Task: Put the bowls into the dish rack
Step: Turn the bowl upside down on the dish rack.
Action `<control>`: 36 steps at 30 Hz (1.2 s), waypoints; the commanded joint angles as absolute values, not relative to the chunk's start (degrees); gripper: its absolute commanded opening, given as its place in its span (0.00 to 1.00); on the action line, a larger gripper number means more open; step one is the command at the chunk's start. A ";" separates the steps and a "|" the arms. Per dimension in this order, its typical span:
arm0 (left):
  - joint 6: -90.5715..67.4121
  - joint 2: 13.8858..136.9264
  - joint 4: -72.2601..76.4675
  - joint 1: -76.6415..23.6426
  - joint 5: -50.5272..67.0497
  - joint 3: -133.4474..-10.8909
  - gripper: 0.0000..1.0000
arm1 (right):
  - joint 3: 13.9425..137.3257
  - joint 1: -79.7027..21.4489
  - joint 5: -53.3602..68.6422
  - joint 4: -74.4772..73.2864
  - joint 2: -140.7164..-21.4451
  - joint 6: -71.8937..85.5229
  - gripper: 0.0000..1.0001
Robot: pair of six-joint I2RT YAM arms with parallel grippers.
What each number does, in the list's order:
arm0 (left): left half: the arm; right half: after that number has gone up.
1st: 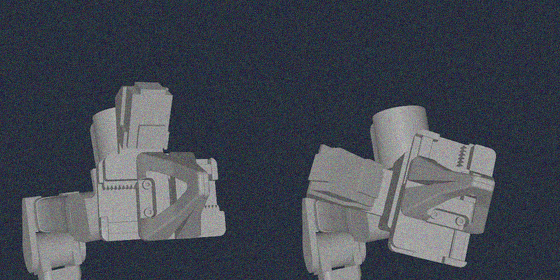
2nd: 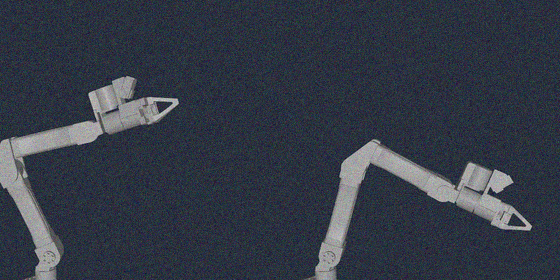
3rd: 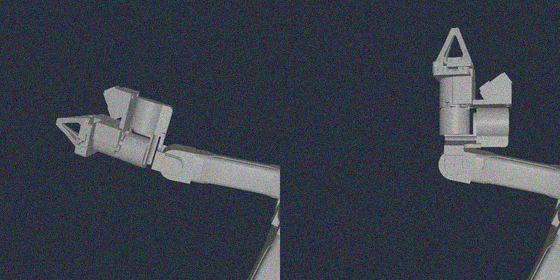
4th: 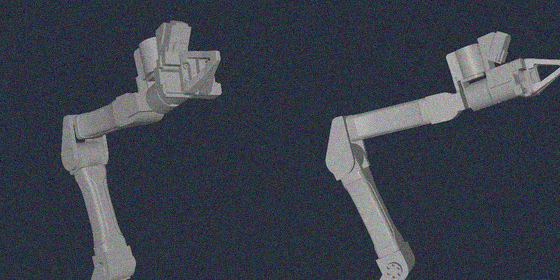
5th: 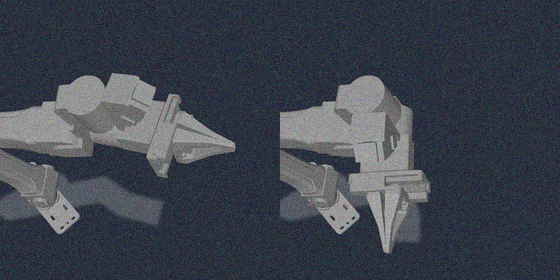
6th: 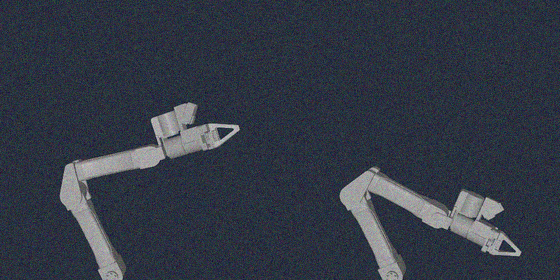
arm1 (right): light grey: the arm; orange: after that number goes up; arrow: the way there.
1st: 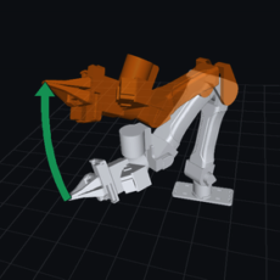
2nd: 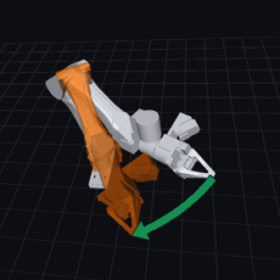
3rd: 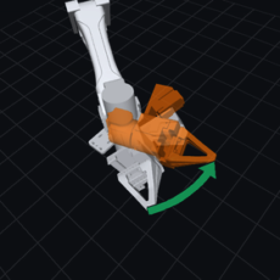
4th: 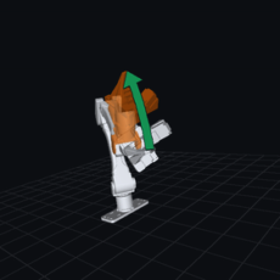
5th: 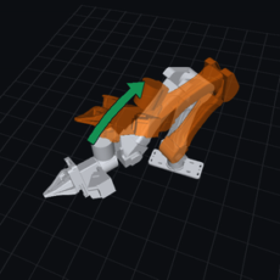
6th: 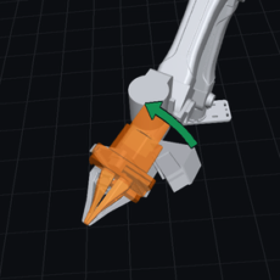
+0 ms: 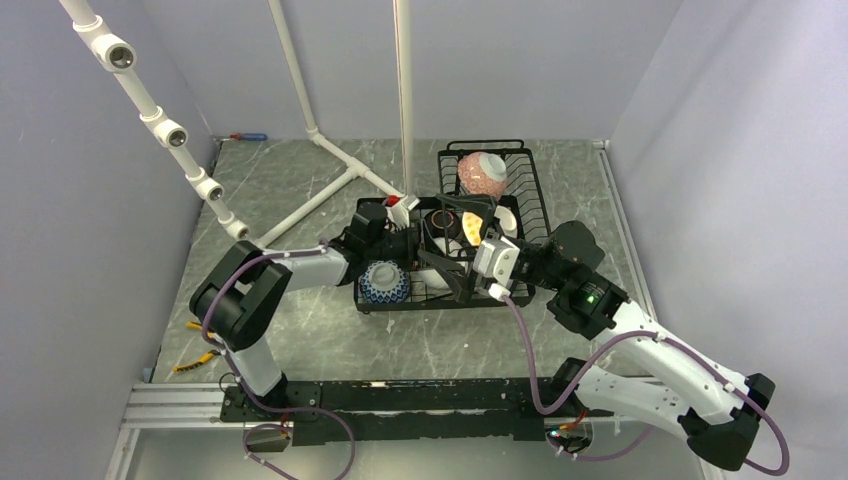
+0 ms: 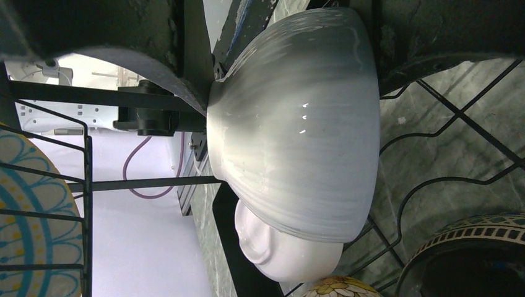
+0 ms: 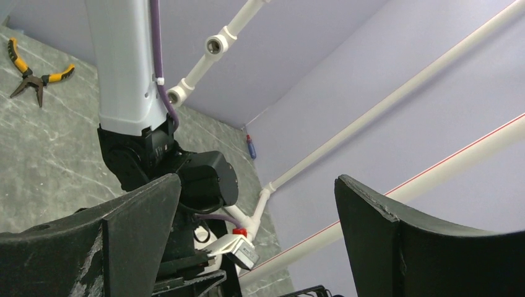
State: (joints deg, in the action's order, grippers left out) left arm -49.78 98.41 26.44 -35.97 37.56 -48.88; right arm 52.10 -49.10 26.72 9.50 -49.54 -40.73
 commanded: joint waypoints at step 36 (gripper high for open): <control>-26.90 96.88 -4.99 -40.69 24.90 -62.42 0.95 | 52.04 -48.99 27.10 9.83 -47.90 -40.53 1.00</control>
State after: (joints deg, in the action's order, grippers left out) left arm -32.69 100.36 0.49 -39.97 28.47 -59.31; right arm 51.99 -49.10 26.68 9.10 -48.62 -40.75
